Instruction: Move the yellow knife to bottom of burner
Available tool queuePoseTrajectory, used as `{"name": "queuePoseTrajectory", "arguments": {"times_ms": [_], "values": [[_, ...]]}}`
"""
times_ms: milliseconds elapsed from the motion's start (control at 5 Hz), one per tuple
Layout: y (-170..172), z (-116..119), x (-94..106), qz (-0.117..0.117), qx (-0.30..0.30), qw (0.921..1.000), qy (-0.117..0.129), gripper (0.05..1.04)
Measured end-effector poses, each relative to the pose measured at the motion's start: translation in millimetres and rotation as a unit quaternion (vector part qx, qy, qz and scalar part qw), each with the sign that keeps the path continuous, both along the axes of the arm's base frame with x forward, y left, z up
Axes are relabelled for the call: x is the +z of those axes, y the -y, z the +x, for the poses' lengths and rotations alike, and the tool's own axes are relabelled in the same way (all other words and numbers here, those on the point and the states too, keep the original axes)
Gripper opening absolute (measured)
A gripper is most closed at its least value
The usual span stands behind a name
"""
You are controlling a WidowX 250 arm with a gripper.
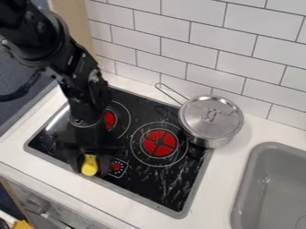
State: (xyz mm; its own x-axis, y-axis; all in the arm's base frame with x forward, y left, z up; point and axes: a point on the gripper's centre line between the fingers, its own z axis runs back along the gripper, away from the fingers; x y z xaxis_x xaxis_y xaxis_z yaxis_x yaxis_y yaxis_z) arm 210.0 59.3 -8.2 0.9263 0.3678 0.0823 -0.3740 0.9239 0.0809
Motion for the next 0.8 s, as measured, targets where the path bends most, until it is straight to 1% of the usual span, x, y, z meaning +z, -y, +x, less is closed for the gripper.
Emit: {"name": "queuePoseTrajectory", "arguments": {"times_ms": [200, 400, 600, 800], "values": [[-2.6, -2.9, -0.6, 0.000, -0.003, 1.0000, -0.003, 1.010], [-7.9, -2.9, -0.4, 0.005, 0.010, 0.9999, 0.001, 1.009], [-17.5, -4.2, 12.4, 0.009, 0.023, 0.9996, 0.015, 1.001], [-26.5, -4.3, 25.7, -0.013, 0.039, 0.9991, 0.011, 1.001]]}}
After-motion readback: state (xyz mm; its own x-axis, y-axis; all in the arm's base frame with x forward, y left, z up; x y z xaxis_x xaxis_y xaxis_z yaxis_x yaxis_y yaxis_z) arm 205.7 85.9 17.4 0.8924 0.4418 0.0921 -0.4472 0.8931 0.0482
